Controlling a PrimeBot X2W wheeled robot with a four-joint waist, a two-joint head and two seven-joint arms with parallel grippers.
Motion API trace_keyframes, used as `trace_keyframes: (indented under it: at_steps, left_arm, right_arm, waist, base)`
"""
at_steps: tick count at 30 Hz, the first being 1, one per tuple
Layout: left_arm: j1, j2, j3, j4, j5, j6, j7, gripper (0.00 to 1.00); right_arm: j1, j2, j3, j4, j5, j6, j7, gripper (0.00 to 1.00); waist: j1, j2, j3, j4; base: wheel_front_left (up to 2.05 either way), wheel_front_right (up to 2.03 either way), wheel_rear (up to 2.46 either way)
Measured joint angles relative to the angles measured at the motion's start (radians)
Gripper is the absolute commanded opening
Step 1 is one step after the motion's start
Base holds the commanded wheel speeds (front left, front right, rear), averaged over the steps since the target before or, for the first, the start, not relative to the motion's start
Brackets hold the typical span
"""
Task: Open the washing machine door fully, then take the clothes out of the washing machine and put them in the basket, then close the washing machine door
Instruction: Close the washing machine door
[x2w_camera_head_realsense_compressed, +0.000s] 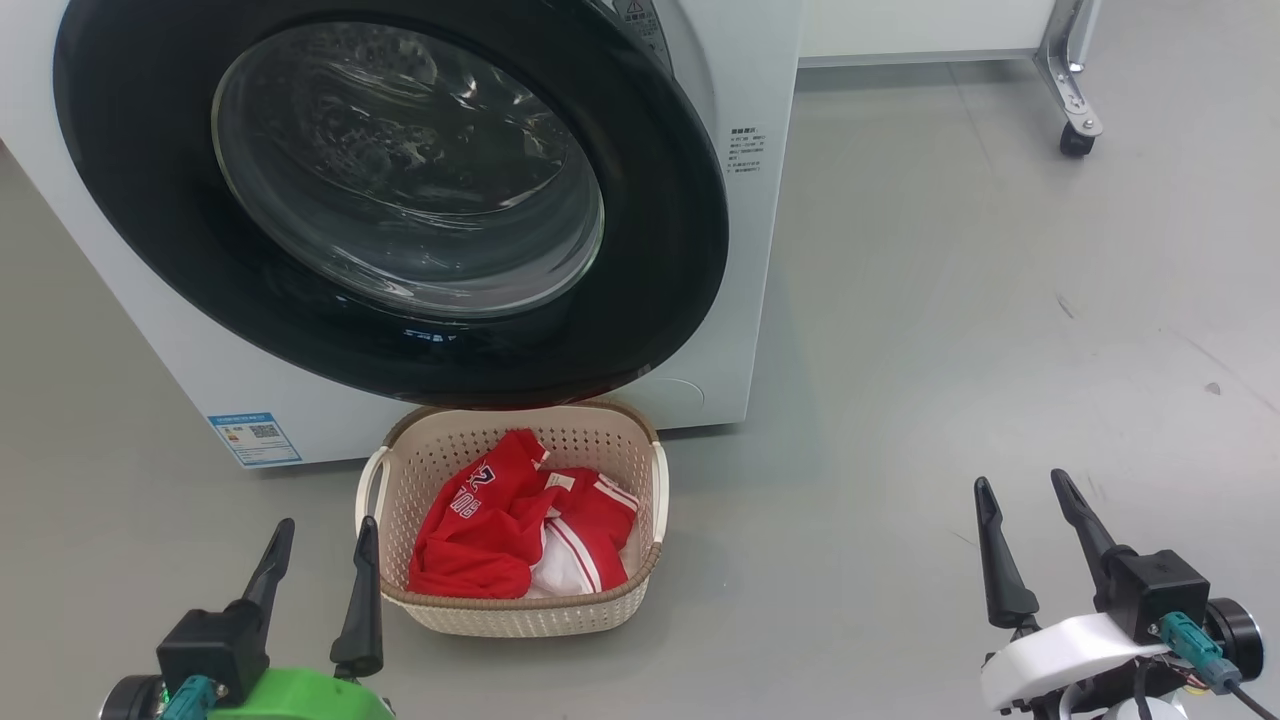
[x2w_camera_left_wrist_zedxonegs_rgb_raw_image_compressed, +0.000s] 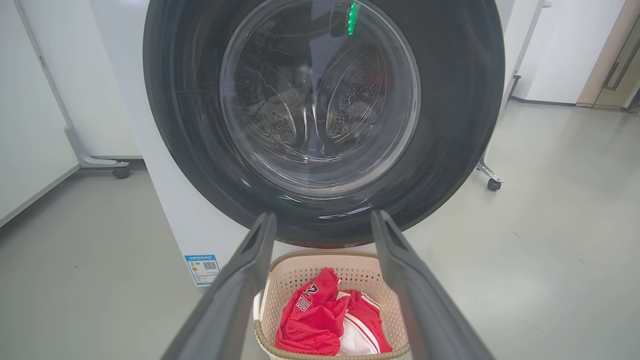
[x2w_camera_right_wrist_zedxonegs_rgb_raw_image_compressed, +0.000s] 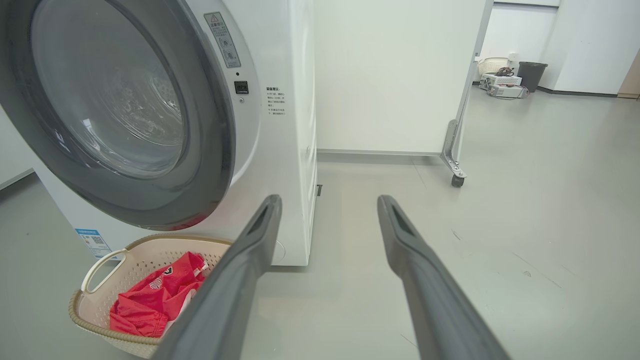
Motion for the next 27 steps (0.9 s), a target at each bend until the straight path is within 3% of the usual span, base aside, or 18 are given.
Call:
trace_keyframes:
  at_steps: [3,4,5,6,7,27]
  left_arm:
    - [0.000,-0.001,0.000,0.001,0.009,0.006,-0.001,1.00]
    - [0.000,-0.002,0.000,0.001,0.011,0.006,-0.001,1.00]
    - [0.000,-0.002,0.000,0.001,0.015,0.007,-0.001,1.00]
    - [0.000,-0.002,0.000,0.001,0.016,0.007,-0.001,1.00]
    - [0.000,-0.003,0.000,0.002,0.017,0.007,-0.003,1.00]
    - [-0.002,-0.006,-0.033,0.003,0.045,0.010,-0.003,1.00]
  right_arm:
    - [0.001,-0.001,0.000,-0.003,0.000,0.000,0.000,1.00]
    - [0.001,-0.002,0.000,-0.004,0.000,0.000,0.000,0.89]
    - [0.001,-0.003,0.000,-0.005,0.000,0.000,0.001,0.69]
    - [0.001,-0.004,0.000,-0.006,0.000,0.000,0.001,0.29]
    - [0.002,-0.004,0.000,-0.007,0.001,0.000,0.002,0.00]
    - [0.003,-0.040,-0.010,-0.021,0.009,0.007,0.027,0.00]
  waist:
    - [0.0000,0.0000,0.001,0.002]
    - [0.0000,0.0000,0.001,0.003]
    - [0.0000,0.0000,0.001,0.004]
    - [0.0000,0.0000,0.002,0.004]
    - [0.0000,0.0000,0.002,0.005]
    - [0.0000,0.0000,0.015,0.043]
  base:
    - [0.00,0.00,0.00]
    - [0.00,0.00,0.00]
    - [0.00,0.00,0.00]
    - [0.00,0.00,0.00]
    - [0.00,0.00,0.00]
    - [0.00,0.00,0.00]
